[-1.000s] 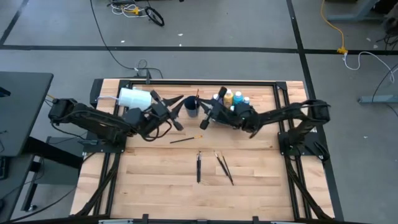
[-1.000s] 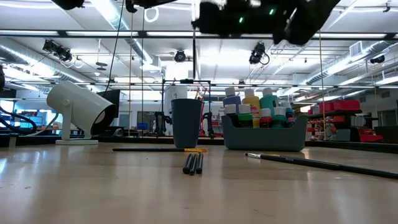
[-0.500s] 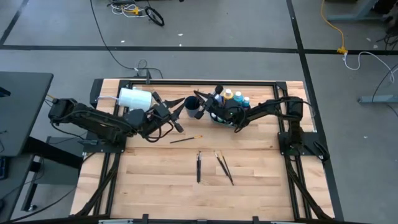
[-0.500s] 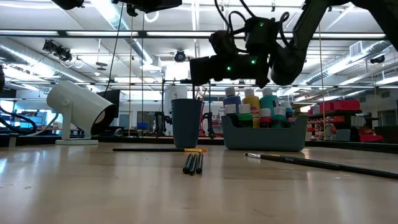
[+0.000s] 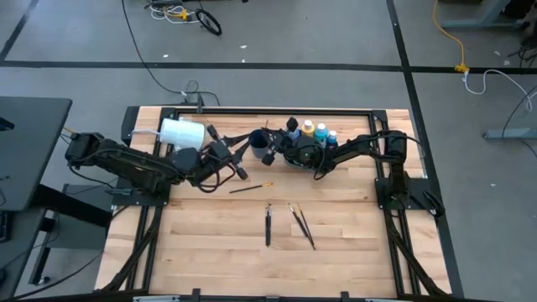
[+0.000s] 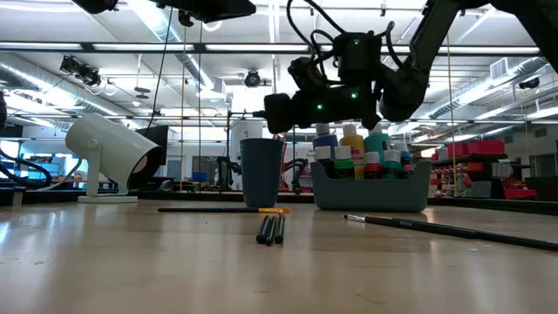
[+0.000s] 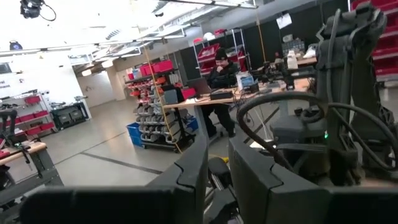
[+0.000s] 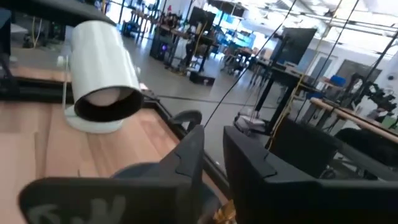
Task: Pick & Place Paint Supplies
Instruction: Put the silver paint brush into the blue cup, then put the gold paint brush into the blue cup
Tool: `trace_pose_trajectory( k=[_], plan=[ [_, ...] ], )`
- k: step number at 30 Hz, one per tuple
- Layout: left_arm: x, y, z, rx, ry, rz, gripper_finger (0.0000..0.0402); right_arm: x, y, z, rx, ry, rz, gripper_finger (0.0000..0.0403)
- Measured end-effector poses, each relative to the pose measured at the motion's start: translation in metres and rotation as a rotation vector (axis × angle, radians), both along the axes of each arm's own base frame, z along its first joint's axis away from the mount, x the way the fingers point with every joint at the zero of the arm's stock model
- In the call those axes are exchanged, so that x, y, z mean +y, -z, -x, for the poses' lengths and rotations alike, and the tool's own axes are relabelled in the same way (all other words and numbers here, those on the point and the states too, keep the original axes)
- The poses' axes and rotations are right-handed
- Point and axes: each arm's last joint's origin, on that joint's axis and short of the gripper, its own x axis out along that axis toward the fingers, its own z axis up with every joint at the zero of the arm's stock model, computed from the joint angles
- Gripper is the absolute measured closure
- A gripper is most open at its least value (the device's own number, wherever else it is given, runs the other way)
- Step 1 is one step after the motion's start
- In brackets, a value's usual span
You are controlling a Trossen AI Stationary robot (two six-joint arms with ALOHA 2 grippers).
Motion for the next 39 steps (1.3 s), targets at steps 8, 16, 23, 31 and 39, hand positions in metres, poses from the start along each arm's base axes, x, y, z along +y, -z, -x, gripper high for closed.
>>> trace_pose_trajectory(
  k=[8, 16, 23, 31, 39],
  plan=[
    [0.000, 0.011, -0.002, 0.078, 0.007, 0.040, 0.0326, 0.017, -0.019, 0.000, -0.059, -0.060, -0.076, 0.0294],
    [0.000, 0.022, -0.002, 0.116, 0.019, 0.139, 0.0326, 0.061, -0.061, 0.014, 0.118, -0.149, -0.007, 0.0273],
    [-0.004, 0.043, -0.002, 0.268, 0.186, 0.266, 0.0326, 0.091, -0.091, 0.043, 0.280, -0.075, -0.008, 0.0267],
    [-0.008, 0.056, -0.008, 0.310, 0.293, 0.357, 0.0301, 0.113, -0.096, 0.071, 0.428, -0.072, -0.091, 0.0277],
    [-0.008, 0.116, -0.047, 0.422, 0.414, 0.439, 0.0243, 0.120, -0.089, 0.079, 0.479, -0.043, -0.154, 0.0278]
  ],
)
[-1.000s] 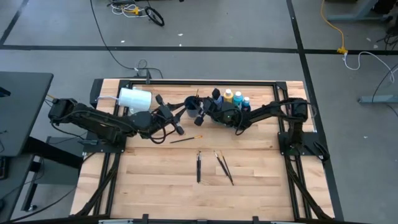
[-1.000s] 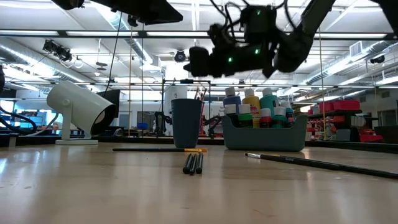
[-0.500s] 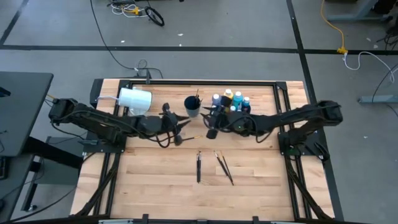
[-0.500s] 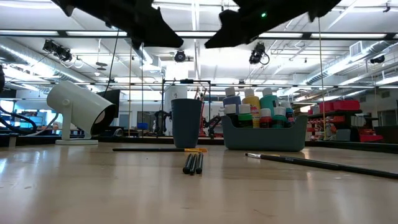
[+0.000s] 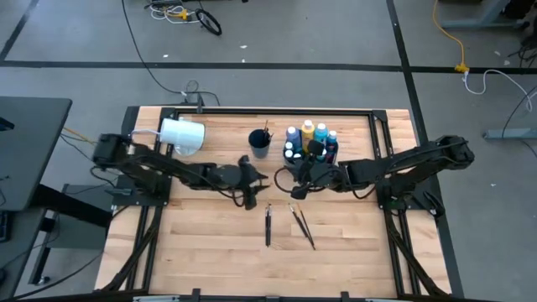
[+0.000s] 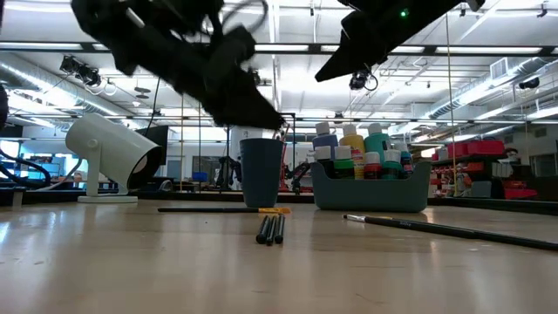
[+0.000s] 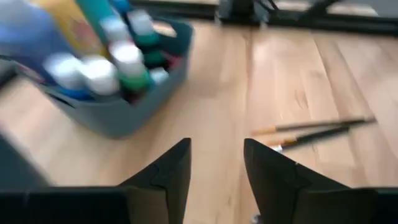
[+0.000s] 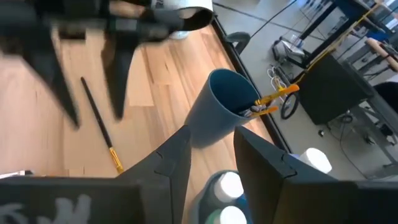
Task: Pick & Place Paint Supplies
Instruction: Put the gold paint brush into the blue cup
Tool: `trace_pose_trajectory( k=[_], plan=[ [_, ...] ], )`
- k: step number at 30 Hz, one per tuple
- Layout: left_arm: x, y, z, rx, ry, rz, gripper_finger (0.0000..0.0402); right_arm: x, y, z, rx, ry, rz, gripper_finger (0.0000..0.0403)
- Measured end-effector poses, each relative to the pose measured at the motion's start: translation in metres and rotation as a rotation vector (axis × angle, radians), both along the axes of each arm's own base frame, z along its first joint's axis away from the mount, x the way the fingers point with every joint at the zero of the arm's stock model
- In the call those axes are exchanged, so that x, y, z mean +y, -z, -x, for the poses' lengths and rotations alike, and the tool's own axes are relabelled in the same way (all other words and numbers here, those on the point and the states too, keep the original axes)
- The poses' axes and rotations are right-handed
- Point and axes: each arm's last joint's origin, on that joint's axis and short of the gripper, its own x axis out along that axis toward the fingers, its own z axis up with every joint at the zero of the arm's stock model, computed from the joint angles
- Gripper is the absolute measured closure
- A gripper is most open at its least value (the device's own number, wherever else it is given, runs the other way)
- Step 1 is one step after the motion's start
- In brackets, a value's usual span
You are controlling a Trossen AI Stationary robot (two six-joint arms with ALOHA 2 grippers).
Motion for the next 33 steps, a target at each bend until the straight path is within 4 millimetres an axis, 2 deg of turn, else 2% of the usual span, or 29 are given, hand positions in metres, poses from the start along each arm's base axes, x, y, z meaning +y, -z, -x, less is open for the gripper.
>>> trace_pose_trajectory(
  k=[3, 9, 16, 23, 27, 33],
  plan=[
    [0.005, 0.022, -0.013, 0.032, -0.020, 0.040, 0.0233, 0.000, 0.001, 0.001, 0.011, -0.008, -0.016, 0.0278],
    [0.020, 0.054, -0.025, 0.122, -0.100, 0.081, 0.0230, 0.000, 0.003, 0.002, 0.040, -0.012, -0.005, 0.0278],
    [0.029, 0.082, -0.033, 0.206, -0.110, 0.081, 0.0230, 0.000, 0.005, 0.003, 0.067, -0.017, 0.003, 0.0278],
    [0.031, 0.093, -0.037, 0.206, -0.126, 0.112, 0.0236, 0.000, 0.006, 0.003, 0.078, -0.018, 0.005, 0.0278],
    [0.031, 0.094, -0.036, 0.215, -0.124, 0.103, 0.0269, 0.000, 0.006, 0.004, 0.080, -0.017, 0.005, 0.0278],
    [0.029, 0.095, -0.036, 0.210, -0.136, 0.163, 0.0379, 0.000, 0.006, 0.004, 0.079, -0.016, 0.006, 0.0278]
  ],
)
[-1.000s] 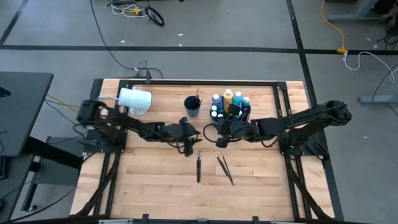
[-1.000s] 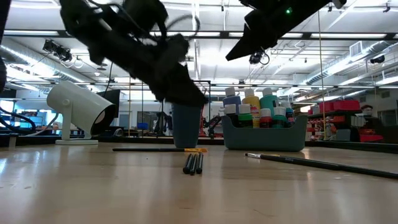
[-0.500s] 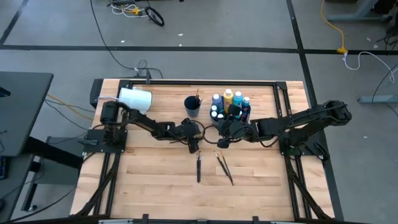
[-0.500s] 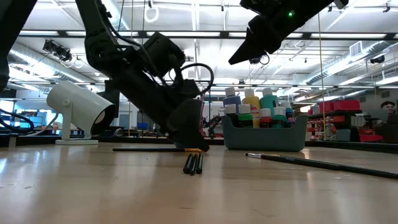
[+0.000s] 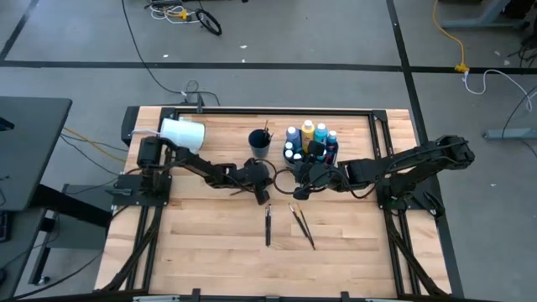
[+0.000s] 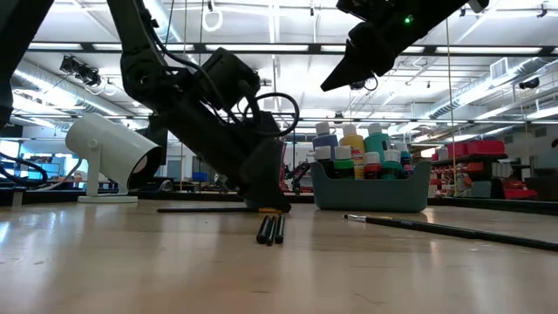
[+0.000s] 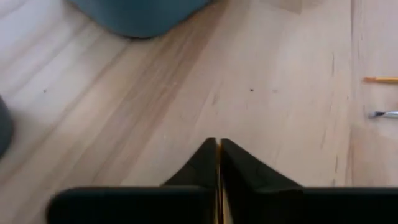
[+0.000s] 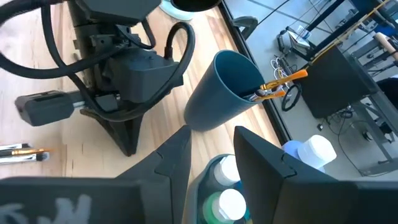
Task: Pick & Place Paint Supplies
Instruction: Put the gold paint brush into the blue cup
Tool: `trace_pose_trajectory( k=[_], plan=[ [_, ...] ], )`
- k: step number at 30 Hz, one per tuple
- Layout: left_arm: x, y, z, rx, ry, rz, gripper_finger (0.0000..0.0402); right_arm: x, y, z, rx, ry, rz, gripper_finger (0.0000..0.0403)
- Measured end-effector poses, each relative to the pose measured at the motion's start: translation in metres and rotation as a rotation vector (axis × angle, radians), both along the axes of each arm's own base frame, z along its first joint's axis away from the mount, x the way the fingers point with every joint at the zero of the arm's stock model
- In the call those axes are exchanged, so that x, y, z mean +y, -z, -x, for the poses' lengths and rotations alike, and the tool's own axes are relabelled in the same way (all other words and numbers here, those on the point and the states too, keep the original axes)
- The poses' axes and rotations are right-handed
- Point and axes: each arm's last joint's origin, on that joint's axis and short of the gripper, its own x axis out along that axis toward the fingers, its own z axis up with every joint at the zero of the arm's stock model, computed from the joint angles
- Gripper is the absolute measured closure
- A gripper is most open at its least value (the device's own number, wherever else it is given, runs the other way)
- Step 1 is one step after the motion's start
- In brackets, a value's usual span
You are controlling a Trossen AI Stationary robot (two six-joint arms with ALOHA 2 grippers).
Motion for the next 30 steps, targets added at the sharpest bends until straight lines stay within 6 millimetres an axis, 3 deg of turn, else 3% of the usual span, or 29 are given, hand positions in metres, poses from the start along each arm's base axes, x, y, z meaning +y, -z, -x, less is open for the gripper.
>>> trace_pose_trajectory(
  k=[4, 7, 13, 18, 23, 26, 30],
  plan=[
    [-0.005, -0.002, 0.000, -0.020, -0.030, 0.036, 0.0388, 0.000, 0.000, 0.000, 0.001, 0.000, 0.000, 0.0278],
    [-0.013, -0.014, 0.003, -0.037, -0.018, 0.040, 0.0393, 0.000, 0.000, 0.000, 0.001, 0.000, 0.000, 0.0278],
    [-0.018, -0.085, 0.009, -0.246, -0.082, -0.133, 0.0395, 0.000, 0.000, 0.000, 0.002, -0.001, 0.000, 0.0278],
    [-0.014, -0.150, 0.027, -0.456, -0.291, -0.359, 0.0395, 0.000, 0.000, 0.000, 0.002, -0.002, -0.001, 0.0278],
    [-0.011, -0.192, 0.035, -0.690, -0.351, -0.527, 0.0393, 0.000, 0.000, 0.000, 0.001, -0.002, -0.001, 0.0278],
    [-0.004, -0.200, 0.036, -0.773, -0.331, -0.585, 0.0396, 0.000, 0.000, 0.000, 0.001, -0.001, -0.002, 0.0278],
    [0.016, -0.192, 0.030, -0.780, -0.376, -0.613, 0.0394, 0.000, 0.000, 0.000, 0.000, -0.001, -0.002, 0.0278]
  ],
)
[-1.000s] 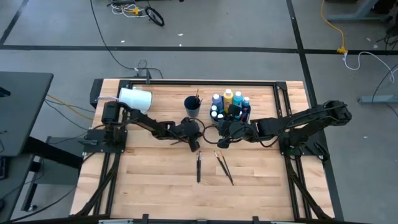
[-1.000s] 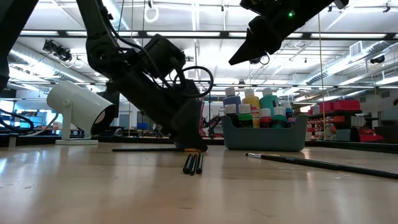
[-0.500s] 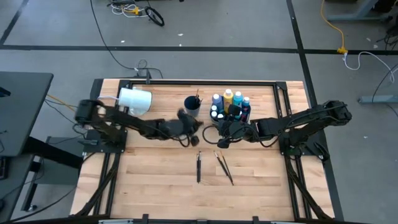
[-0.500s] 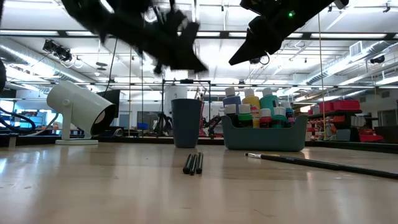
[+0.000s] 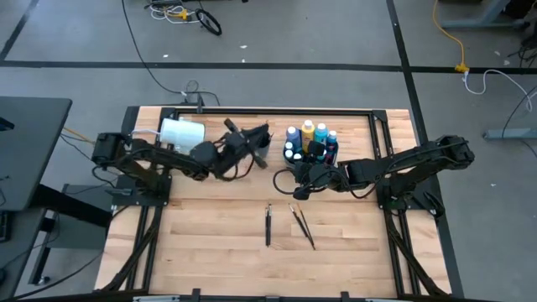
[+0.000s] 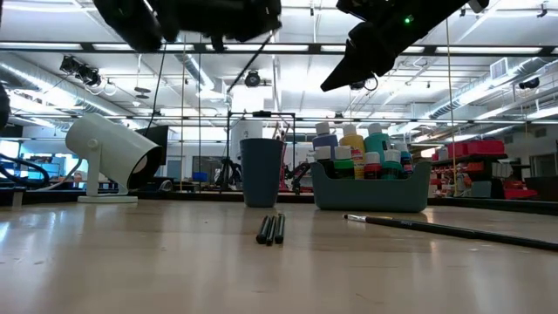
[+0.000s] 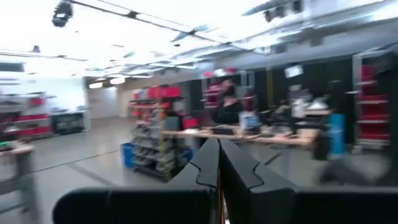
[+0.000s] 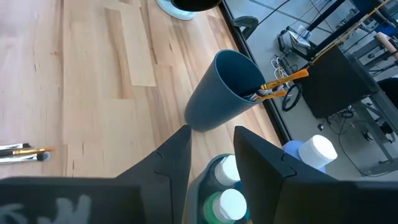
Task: Pick & Place Paint Supplies
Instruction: Put the gold paint brush into the blue cup
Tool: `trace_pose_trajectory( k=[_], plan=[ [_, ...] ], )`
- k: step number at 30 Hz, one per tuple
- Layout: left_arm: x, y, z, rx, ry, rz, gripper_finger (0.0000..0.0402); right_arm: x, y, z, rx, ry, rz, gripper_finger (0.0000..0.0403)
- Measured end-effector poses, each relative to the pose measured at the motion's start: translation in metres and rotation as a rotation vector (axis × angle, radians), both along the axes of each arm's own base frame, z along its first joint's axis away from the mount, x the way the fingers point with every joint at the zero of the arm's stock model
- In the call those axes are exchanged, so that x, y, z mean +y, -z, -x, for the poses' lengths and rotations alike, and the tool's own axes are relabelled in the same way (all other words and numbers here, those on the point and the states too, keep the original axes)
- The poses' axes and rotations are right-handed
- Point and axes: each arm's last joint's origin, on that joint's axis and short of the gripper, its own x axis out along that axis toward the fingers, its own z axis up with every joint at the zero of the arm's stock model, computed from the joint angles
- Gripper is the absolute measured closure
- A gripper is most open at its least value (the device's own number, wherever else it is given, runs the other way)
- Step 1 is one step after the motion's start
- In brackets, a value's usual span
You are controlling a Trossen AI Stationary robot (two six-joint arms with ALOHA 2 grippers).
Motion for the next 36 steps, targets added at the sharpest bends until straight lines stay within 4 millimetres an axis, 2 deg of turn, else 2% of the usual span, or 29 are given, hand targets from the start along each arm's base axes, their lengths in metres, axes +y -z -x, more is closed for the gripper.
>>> trace_pose_trajectory(
  k=[3, 9, 15, 24, 30, 36],
  plan=[
    [0.021, 0.013, -0.005, 0.011, -0.047, 0.021, 0.0396, 0.000, 0.000, 0.000, 0.000, 0.000, -0.001, 0.0278],
    [0.064, 0.040, -0.013, -0.031, -0.025, 0.055, 0.0395, 0.000, 0.000, 0.000, -0.001, 0.000, -0.001, 0.0278],
    [0.087, 0.056, -0.014, -0.054, 0.008, -0.004, 0.0395, 0.001, 0.000, 0.000, 0.001, -0.021, -0.017, 0.0278],
    [0.097, 0.090, -0.022, 0.000, 0.046, -0.007, 0.0394, 0.003, 0.000, -0.002, -0.005, -0.093, -0.067, 0.0278],
    [0.092, 0.104, -0.028, 0.094, 0.071, 0.050, 0.0376, 0.003, 0.000, -0.002, -0.005, -0.093, -0.066, 0.0278],
    [0.088, 0.108, -0.029, 0.142, 0.041, 0.051, 0.0372, 0.003, 0.000, -0.002, -0.004, -0.094, -0.065, 0.0278]
  ],
)
